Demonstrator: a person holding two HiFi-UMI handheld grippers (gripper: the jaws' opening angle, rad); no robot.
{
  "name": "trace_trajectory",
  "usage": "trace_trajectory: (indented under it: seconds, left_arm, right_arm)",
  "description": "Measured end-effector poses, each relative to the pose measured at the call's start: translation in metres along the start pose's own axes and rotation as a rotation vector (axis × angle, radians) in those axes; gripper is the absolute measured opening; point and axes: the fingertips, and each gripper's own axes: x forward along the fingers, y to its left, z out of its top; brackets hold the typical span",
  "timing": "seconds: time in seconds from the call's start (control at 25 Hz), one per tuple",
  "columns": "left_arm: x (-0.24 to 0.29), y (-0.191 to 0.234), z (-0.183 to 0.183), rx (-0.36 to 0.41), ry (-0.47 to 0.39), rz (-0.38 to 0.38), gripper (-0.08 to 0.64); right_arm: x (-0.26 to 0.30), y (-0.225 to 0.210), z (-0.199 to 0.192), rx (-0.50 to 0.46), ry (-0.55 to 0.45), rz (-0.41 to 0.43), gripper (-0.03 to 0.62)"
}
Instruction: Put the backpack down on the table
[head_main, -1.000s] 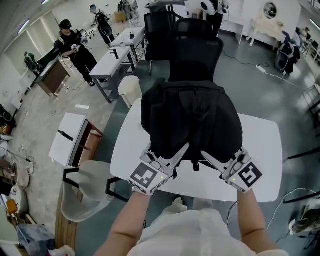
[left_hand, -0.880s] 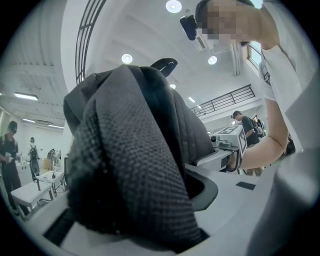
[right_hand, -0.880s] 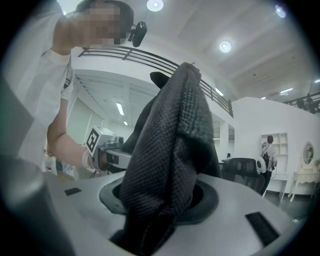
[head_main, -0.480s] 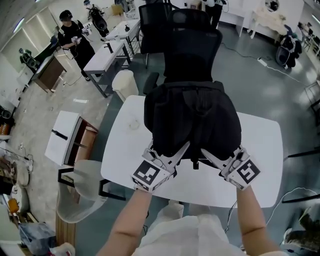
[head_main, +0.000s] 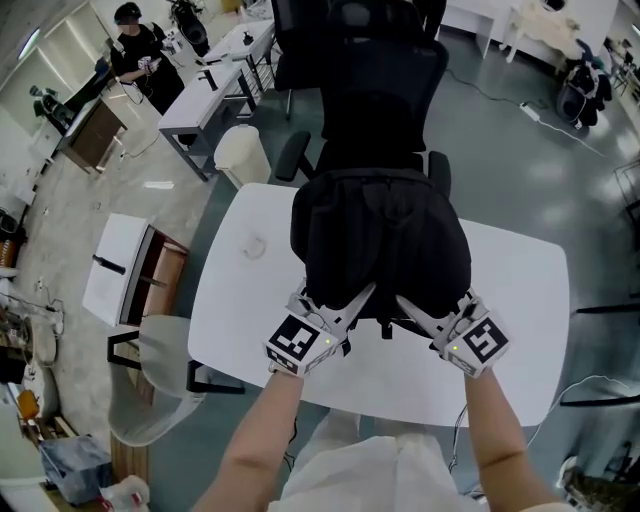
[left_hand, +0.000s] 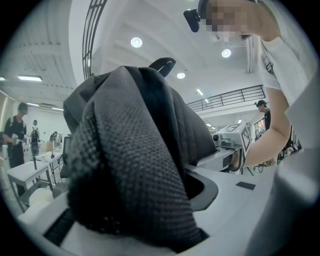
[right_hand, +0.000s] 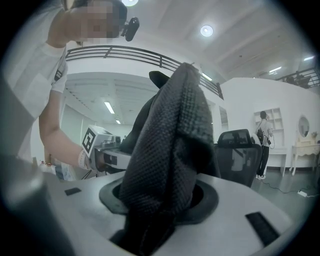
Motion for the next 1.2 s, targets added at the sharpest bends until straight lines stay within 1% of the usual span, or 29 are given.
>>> trace_trajectory:
  seconds: [0.32, 0.52, 0.68, 0.8, 0.96, 1.2]
  left_arm:
    - [0.023, 0.027, -0.039, -0.044, 0.047, 0.007, 0.14]
    - [0.037, 0.038, -0.059, -0.047, 0.071, 0.001, 0.14]
    - [0.042, 0.041, -0.076, -0.07, 0.097, -0.001, 0.14]
    - [0.044, 0.042, -0.083, -0.084, 0.101, 0.001, 0.14]
    - [0.045, 0.045, -0.088, -0.083, 0.103, -0.001, 0.14]
    - [0.041, 0.042, -0.103, -0.093, 0.112, -0.013, 0.145]
  right_arm:
    - [0.026, -0.024, -0.04, 0.053, 0.047, -0.006, 0.202]
    - [0.034, -0.037, -0.062, 0.082, 0.058, -0.022, 0.204]
    - [0.039, -0.041, -0.079, 0.11, 0.079, -0.034, 0.204]
    - [0.039, -0.042, -0.087, 0.12, 0.081, -0.043, 0.204]
    - [0.04, -0.044, -0.093, 0.132, 0.079, -0.055, 0.204]
    - [0.039, -0.039, -0.108, 0.149, 0.09, -0.058, 0.206]
